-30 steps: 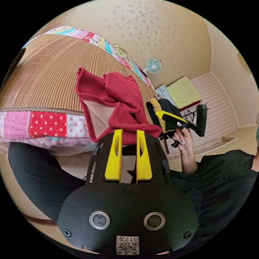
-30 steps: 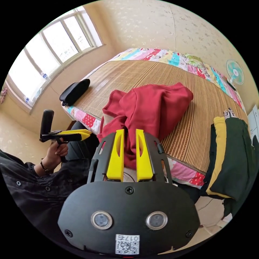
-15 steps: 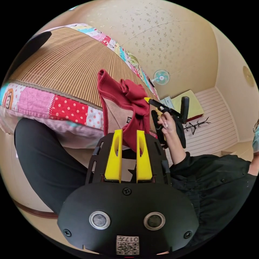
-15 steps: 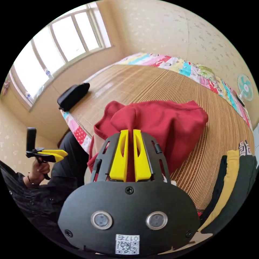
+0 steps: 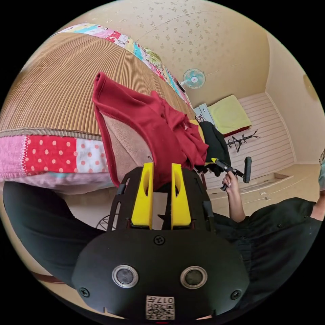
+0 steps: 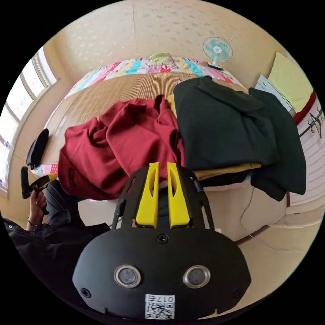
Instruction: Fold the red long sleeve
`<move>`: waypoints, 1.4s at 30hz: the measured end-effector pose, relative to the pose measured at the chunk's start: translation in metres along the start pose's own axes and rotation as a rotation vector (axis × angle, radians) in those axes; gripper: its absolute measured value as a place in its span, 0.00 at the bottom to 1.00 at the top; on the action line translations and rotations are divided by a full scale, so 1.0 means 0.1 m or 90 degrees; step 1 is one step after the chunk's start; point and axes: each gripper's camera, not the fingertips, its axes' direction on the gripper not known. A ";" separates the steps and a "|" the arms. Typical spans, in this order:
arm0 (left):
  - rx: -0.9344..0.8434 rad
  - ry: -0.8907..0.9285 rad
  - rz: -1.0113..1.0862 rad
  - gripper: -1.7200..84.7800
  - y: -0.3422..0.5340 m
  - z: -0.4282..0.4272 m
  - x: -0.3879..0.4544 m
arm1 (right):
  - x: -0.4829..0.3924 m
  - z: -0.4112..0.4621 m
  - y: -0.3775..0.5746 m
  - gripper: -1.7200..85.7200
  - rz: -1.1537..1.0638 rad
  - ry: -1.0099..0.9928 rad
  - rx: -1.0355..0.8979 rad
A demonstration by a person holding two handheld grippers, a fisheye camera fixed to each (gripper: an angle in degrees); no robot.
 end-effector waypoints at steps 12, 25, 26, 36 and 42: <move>0.030 -0.023 -0.030 0.14 0.35 0.15 0.07 | -0.30 1.21 -1.11 0.13 -0.074 0.146 -0.104; 0.113 -0.018 0.020 0.13 0.32 -0.04 0.24 | -0.51 -1.14 -0.30 0.04 -0.347 -0.248 0.296; 0.128 -0.020 0.054 0.13 0.21 -0.09 0.39 | -0.44 -1.47 -0.14 0.04 -0.403 -0.341 0.357; 0.305 -0.044 0.253 0.15 0.22 -0.58 1.52 | 0.70 -2.35 0.15 0.04 -0.307 -0.561 0.556; 0.209 -0.024 0.285 0.18 0.40 0.00 1.69 | 0.70 -2.48 0.17 0.04 -0.363 -0.697 0.587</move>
